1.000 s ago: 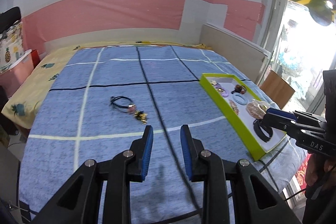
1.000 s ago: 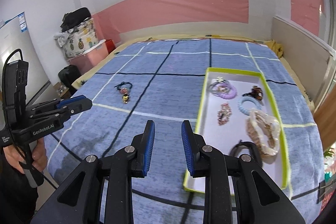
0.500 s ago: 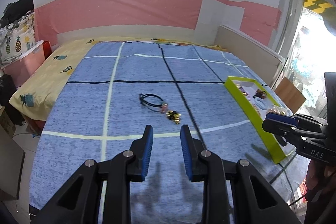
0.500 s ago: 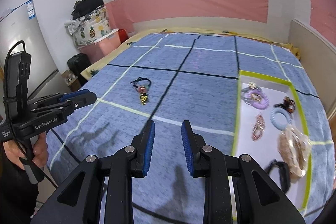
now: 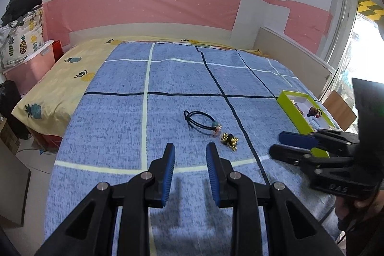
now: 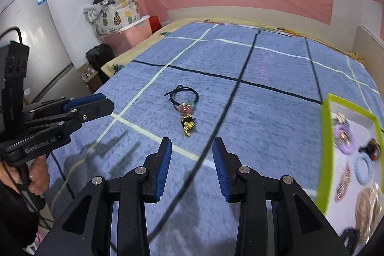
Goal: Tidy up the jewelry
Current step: 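Grasp the gold charm with the right gripper while the left grasps the teal-bead hair tie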
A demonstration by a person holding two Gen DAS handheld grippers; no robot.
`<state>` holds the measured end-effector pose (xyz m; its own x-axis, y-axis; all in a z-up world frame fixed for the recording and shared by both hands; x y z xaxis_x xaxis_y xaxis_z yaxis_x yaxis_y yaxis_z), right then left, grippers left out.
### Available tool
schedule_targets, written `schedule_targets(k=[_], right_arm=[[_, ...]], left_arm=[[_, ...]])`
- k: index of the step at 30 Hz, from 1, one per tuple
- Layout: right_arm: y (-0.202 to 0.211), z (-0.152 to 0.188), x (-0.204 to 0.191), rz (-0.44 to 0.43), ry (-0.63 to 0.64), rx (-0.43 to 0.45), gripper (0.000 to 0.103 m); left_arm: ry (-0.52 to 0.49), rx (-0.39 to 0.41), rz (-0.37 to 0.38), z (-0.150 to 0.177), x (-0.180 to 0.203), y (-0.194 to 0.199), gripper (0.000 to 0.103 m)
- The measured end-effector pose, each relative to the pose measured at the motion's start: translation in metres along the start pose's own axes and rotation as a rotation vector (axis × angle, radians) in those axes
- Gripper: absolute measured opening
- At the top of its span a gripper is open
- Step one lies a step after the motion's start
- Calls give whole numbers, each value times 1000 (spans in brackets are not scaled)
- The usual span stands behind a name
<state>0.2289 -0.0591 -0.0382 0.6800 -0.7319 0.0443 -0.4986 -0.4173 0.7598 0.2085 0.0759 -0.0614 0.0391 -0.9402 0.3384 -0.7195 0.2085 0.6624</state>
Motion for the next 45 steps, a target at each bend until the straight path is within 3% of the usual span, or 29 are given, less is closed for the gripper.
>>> schedule_targets(k=[17,19,21,31,35,37,45], right_arm=[[-64,-11,-1,-28,45,-89,36],[-67,-11,-2,-20,58,-96,20],[-69,-12,-1,2,74,-98,17],[-40,-6,20,45,-8,-66,15],[-20,0,31,63,-45,-35,15],[-11,2,35,69,-58,-21,15],[14,5,47,87,-87,25,15]], left_arm=[[31,-3,-4,-22,-19,-21,28],[36,-6,-2,-22,-19,-23,28],[40,-13,-2,-21,-19,-26,28],[24,-74,34,-15,6,-44,28],[8,-110,45,-8,23,-58,38],[3,-126,48,-5,30,-64,39],[11,-170,-45,1,34,-97,40]])
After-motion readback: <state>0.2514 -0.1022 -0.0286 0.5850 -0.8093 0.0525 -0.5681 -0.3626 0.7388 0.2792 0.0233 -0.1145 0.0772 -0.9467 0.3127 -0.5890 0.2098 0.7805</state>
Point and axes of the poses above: each gripper's, at about its wrist camera, not at the fingertips, and y roughly against the way its jaws point, x to its right, z to its underside, the point moved 9 cm from there along -y, roughly the way its jaws point, and after that the axes turned 14 degrees about y, right-handed, at the moved point
